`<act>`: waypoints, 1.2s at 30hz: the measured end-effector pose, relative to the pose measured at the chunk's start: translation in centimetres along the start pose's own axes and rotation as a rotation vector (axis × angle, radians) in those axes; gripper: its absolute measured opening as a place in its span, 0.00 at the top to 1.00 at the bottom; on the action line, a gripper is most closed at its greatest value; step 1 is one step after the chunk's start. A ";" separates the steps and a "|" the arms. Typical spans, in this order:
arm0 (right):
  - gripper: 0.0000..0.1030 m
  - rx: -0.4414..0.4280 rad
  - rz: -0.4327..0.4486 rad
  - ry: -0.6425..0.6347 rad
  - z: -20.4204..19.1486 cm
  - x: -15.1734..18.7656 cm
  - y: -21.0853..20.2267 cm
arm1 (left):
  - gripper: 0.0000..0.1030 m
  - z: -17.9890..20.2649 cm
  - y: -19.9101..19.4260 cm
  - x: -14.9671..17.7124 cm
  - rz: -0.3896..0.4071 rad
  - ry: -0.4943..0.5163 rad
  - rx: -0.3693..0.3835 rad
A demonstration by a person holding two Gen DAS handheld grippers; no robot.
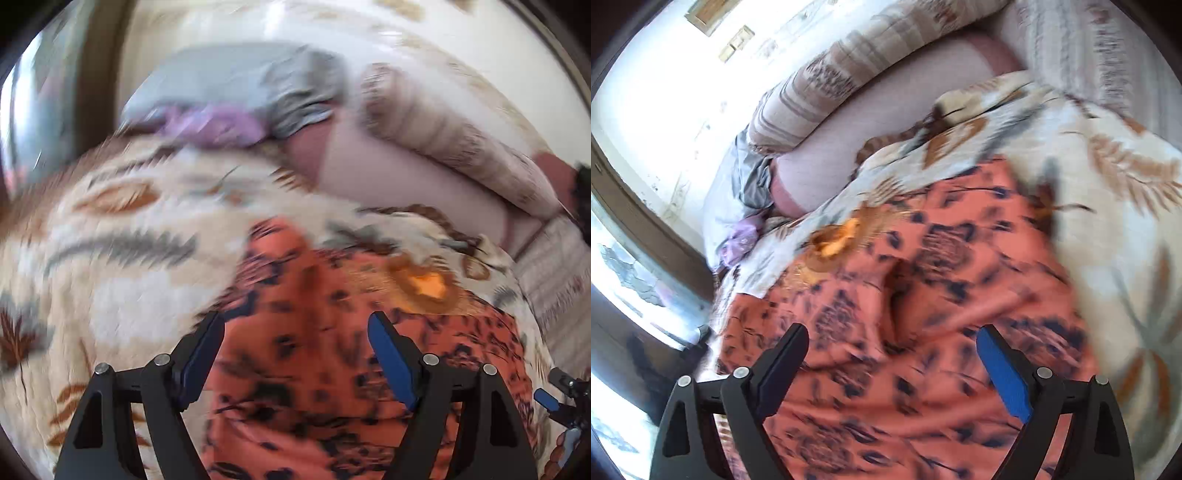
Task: Fold small clothes
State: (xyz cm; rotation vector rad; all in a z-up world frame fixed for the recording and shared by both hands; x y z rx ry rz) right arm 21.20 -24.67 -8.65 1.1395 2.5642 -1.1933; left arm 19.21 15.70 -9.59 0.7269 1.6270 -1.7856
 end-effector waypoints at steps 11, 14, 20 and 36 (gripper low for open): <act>0.94 0.327 -0.125 -0.487 -11.5 -0.9 7.8 | 0.22 -4.7 -1.6 -0.2 0.110 -0.122 -0.021; 0.94 0.383 0.110 -0.554 -14.1 -4.2 3.3 | 0.22 -5.1 -2.6 -1.0 0.161 -0.130 -0.021; 0.70 0.486 -0.219 -0.286 -2.3 -3.6 11.7 | 0.17 -0.2 7.0 2.7 -0.275 0.137 -0.017; 0.34 0.278 -0.076 -0.111 -2.4 -5.5 10.0 | 0.28 0.0 6.4 3.2 -0.227 0.155 -0.118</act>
Point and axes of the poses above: each gripper's, at about its wrist camera, not at the fingertips, and y roughly the way its jaws point, z to its right, x to its underside, the point moved 4 cm from there along y, roughly the way its jaws point, and after that the axes turned 14 degrees about y, right-handed, at the moved point
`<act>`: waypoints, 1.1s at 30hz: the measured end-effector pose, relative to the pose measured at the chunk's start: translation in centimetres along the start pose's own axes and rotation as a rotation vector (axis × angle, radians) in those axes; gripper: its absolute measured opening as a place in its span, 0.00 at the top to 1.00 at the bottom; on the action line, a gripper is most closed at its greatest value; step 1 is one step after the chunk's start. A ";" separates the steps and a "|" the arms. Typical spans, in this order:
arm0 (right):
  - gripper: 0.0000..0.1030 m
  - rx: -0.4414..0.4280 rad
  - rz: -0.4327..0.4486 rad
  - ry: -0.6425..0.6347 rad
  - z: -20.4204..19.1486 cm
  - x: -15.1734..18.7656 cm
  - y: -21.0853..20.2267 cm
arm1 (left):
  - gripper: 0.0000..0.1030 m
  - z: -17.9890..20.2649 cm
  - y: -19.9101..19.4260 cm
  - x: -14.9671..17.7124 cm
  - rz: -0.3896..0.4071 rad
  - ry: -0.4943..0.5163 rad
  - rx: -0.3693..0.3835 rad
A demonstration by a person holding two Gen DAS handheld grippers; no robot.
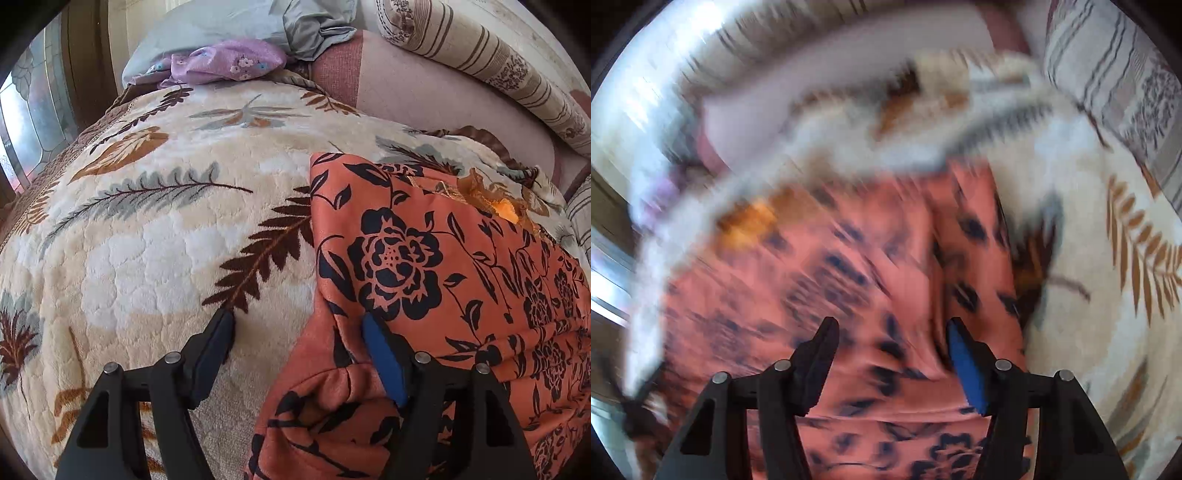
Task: Fold small clothes
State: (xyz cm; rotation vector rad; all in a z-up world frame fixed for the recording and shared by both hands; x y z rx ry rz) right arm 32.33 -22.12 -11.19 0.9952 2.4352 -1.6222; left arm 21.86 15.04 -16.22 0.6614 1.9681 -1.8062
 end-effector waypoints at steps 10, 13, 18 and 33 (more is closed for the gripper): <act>0.94 0.044 -0.036 0.031 0.0 -3.8 2.6 | 0.26 -0.3 0.3 -0.3 0.000 -0.006 0.003; 0.85 0.093 0.028 0.051 1.0 -3.9 1.5 | 0.26 -0.6 0.1 -0.6 0.011 -0.030 0.003; 0.67 0.160 -0.021 0.036 2.5 -3.4 2.8 | 0.26 -1.2 -1.1 -0.9 0.060 -0.055 -0.012; 0.12 -0.196 -0.020 0.072 -0.9 0.9 0.4 | 0.21 -0.2 0.4 -0.2 -0.025 0.028 -0.047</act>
Point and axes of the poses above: each gripper's, at about its wrist camera, not at the fingertips, and y roughly the way its jaws point, z to its right, x to its underside, the point moved 4 cm from there along y, roughly the way its jaws point, and after that the axes turned 14 degrees about y, right-handed, at the moved point
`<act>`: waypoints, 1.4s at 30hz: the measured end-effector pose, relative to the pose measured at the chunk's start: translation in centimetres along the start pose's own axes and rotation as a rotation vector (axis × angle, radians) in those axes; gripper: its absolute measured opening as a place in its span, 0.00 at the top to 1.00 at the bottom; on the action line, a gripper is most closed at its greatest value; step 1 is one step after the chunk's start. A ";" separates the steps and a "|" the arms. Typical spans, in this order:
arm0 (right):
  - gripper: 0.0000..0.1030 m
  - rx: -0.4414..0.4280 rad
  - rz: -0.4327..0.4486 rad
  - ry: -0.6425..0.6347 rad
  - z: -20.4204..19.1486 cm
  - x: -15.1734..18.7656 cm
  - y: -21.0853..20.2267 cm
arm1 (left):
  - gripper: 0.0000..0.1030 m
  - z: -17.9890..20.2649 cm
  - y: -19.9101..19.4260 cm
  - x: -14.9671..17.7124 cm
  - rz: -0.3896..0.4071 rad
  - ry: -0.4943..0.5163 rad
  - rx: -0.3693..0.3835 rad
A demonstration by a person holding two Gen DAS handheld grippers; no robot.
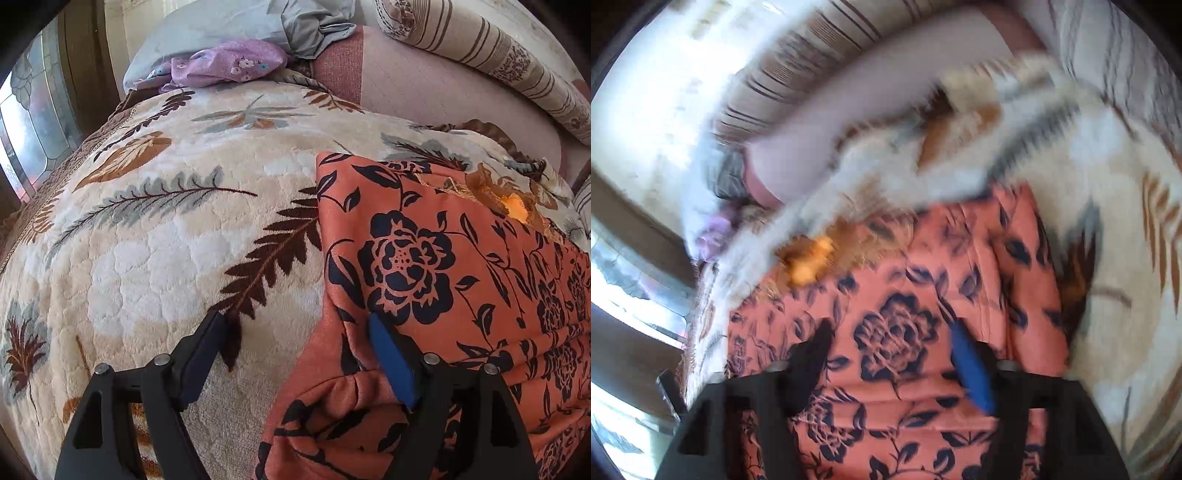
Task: Fold small clothes
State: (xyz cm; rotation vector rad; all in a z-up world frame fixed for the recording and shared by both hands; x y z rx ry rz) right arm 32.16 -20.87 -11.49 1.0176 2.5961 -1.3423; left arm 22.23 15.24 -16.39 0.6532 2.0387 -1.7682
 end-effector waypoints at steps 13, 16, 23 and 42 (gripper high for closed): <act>0.13 0.240 -0.219 -0.007 3.8 5.7 -0.9 | 0.07 -0.6 0.3 0.2 -0.010 -0.036 -0.001; 0.12 0.185 -0.122 -0.004 2.6 6.9 -7.1 | 0.07 -0.9 -0.5 0.7 0.014 -0.057 0.038; 0.11 0.268 -0.321 0.038 9.4 13.6 -13.1 | 0.07 -0.9 -10.5 7.9 -0.004 -0.100 0.309; 0.61 0.028 -0.409 0.075 13.1 21.3 -15.0 | 0.54 -1.2 -15.8 22.3 -0.189 -0.075 0.263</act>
Point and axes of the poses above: each gripper's, at about its wrist camera, not at the fingertips, and y roughly the way its jaws point, z to its right, x to its underside, the point moved 4 cm from there along y, roughly the way its jaws point, and after that the axes turned 14 degrees about y, right-handed, at the moved point
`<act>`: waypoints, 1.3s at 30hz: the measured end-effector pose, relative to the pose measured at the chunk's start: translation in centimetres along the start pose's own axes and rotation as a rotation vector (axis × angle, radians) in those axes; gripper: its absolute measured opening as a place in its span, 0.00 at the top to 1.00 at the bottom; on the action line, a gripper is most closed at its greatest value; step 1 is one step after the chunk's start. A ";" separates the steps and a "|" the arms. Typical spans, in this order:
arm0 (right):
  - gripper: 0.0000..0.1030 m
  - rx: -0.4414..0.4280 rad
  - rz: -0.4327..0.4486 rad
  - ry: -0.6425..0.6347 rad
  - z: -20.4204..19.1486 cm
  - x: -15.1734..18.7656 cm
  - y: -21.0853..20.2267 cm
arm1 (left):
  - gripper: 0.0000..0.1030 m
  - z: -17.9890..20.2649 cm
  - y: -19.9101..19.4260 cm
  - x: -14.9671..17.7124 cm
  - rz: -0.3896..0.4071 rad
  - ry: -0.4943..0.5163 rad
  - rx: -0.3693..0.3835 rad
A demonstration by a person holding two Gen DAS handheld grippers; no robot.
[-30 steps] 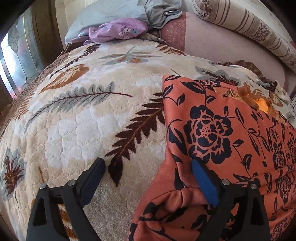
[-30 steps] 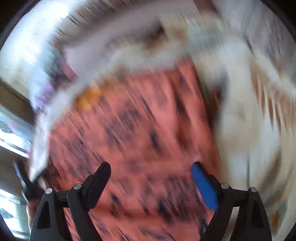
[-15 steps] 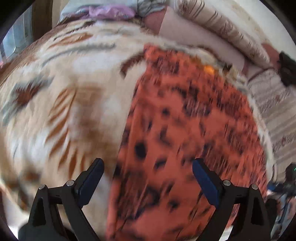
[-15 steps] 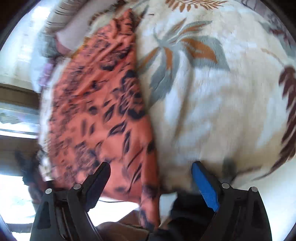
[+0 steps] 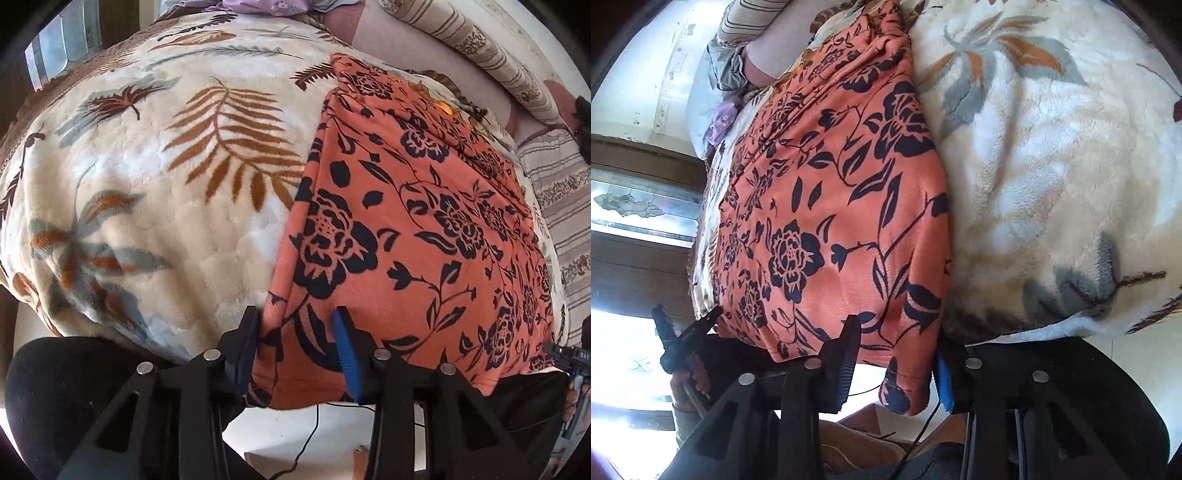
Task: Fold small clothes
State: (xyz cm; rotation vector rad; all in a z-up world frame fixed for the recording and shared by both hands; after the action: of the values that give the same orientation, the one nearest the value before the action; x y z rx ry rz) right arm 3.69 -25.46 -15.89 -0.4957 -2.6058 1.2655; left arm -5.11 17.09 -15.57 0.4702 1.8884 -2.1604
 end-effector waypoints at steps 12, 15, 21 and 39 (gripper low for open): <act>0.90 0.043 0.006 -0.043 -1.8 0.2 0.6 | 0.93 1.4 -2.2 0.3 -0.003 0.092 -0.027; 0.90 -0.060 0.082 -0.056 -3.6 -0.1 -2.7 | 0.92 1.7 -4.5 -0.6 0.063 0.114 -0.010; 0.87 0.070 -0.074 0.058 -0.1 -1.0 3.0 | 0.50 0.4 1.0 0.3 -0.106 0.038 -0.039; 0.93 -0.078 -0.087 0.149 -1.6 -4.8 3.2 | 0.94 1.2 1.3 -4.7 -0.139 0.134 -0.001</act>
State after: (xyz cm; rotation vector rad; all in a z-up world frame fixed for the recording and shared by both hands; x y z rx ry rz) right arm 9.28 -24.27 -17.57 -0.4653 -2.5303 1.0618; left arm -0.39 15.55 -14.84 0.5093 2.0490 -2.2663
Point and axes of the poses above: each gripper's, at about its wrist camera, not at the fingertips, and y roughly the way its jaws point, z to its right, x to its underside, the point moved 4 cm from there along y, roughly the way its jaws point, and after that the axes turned 14 degrees about y, right-handed, at the moved point
